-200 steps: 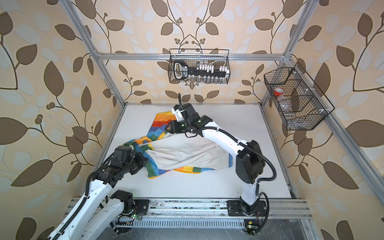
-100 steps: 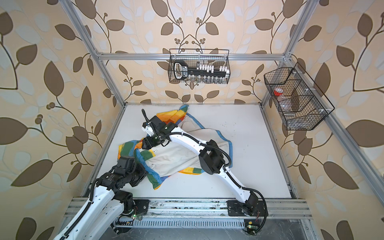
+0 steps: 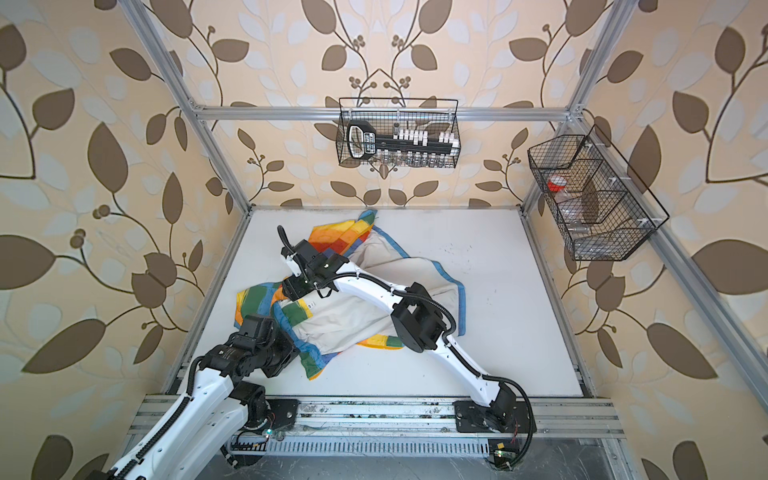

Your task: Zip up the jacket

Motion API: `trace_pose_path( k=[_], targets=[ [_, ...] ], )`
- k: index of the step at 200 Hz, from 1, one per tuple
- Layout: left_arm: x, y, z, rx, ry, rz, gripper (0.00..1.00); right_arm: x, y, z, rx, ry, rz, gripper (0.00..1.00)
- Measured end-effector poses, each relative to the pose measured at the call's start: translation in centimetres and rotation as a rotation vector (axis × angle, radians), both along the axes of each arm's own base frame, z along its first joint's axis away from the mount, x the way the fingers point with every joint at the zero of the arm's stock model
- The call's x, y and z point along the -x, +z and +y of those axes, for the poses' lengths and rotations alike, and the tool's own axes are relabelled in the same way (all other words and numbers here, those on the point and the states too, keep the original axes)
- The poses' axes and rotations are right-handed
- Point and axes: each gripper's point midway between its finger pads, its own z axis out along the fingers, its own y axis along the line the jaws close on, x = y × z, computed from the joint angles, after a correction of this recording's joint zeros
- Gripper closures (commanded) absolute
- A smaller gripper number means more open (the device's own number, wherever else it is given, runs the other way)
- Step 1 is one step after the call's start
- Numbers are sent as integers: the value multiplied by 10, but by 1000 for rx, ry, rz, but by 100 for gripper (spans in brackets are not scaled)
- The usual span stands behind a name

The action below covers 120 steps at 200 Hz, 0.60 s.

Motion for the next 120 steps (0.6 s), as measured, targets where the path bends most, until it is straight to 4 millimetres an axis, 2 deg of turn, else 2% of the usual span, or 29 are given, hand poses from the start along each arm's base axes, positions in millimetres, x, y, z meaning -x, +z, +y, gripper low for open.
trace_pose_path(
  k=[21, 44, 59, 72, 80, 93, 102, 120],
  targets=[
    [0, 0, 0, 0, -1, 1, 100, 2, -12, 8, -4, -3, 2, 38],
    [1, 0, 0, 0, 0, 2, 100, -1, -38, 9, 17, -20, 21, 39],
    [1, 0, 0, 1, -1, 1, 100, -4, -52, 6, 35, -40, 34, 46],
    [1, 0, 0, 1, -1, 1, 100, -8, -60, 4, 39, -62, 44, 57],
    [1, 0, 0, 1, -1, 1, 100, -10, -61, 3, 34, -83, 56, 67],
    [1, 0, 0, 1, -1, 1, 100, -16, -59, 2, 18, -107, 65, 89],
    [1, 0, 0, 1, -1, 0, 100, -22, -56, 2, -6, -129, 71, 99],
    [1, 2, 0, 2, 0, -7, 100, -36, -52, -2, -60, -168, 106, 100]
  ],
)
